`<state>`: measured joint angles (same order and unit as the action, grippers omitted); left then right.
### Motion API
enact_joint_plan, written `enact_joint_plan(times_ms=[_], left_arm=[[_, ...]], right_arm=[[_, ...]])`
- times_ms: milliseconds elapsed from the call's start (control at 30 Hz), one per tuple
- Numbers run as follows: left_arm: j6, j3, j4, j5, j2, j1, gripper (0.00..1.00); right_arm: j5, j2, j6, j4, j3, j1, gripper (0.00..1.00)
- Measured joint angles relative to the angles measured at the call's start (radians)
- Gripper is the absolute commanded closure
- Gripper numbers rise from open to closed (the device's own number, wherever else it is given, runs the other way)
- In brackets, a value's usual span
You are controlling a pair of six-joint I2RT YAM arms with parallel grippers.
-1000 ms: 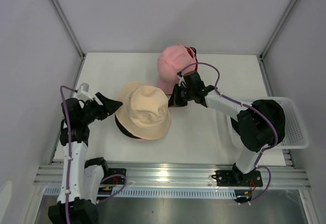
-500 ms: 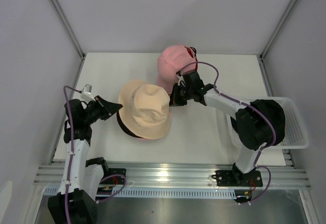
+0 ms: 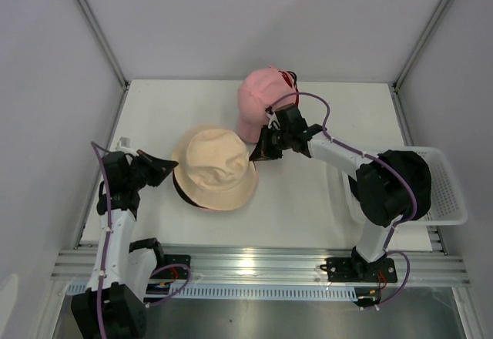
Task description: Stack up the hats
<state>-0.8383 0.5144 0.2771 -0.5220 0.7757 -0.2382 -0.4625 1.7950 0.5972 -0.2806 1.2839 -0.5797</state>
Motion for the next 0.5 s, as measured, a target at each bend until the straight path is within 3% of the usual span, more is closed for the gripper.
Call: enact_joint_plan(times_ms=[500], left_arm=[[-0.079,-0.106,-0.016,0.084,0.058,0.0,0.99]], right_arm=[[-0.02,-0.006,0.023,0.08,-0.061,-0.007,1.0]])
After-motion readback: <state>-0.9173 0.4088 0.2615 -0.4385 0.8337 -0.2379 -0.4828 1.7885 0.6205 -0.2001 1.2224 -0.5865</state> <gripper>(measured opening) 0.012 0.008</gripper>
